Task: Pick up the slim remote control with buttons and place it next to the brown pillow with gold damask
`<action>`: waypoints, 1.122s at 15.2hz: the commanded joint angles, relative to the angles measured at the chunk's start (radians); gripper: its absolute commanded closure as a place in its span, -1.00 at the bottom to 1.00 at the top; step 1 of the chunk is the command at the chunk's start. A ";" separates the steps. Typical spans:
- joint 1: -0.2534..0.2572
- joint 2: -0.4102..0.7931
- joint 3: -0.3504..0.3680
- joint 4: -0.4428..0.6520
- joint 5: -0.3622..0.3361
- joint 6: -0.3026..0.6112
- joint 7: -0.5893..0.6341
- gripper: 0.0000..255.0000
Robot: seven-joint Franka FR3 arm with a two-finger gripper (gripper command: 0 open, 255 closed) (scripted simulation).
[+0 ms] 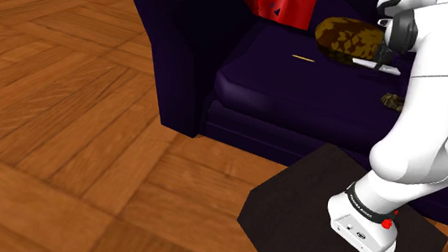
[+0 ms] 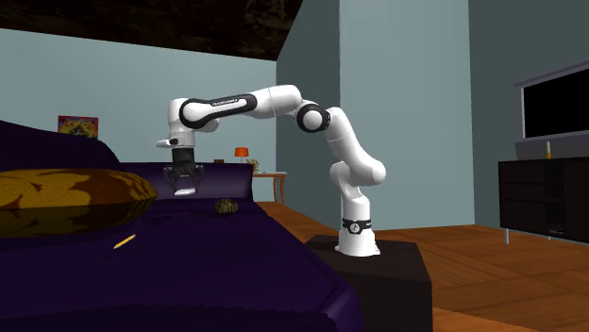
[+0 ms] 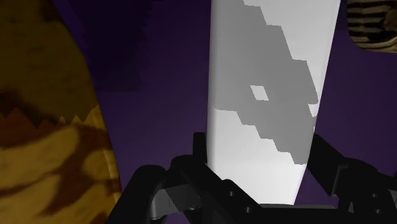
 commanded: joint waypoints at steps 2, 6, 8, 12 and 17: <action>0.005 0.007 0.004 -0.030 0.006 0.035 -0.005 1.00; 0.007 0.020 0.010 -0.065 0.016 0.080 -0.012 1.00; 0.008 0.028 0.014 -0.080 0.022 0.101 -0.015 1.00; 0.008 0.047 0.023 -0.107 0.034 0.143 -0.023 1.00; 0.007 0.055 0.027 -0.117 0.040 0.159 -0.026 1.00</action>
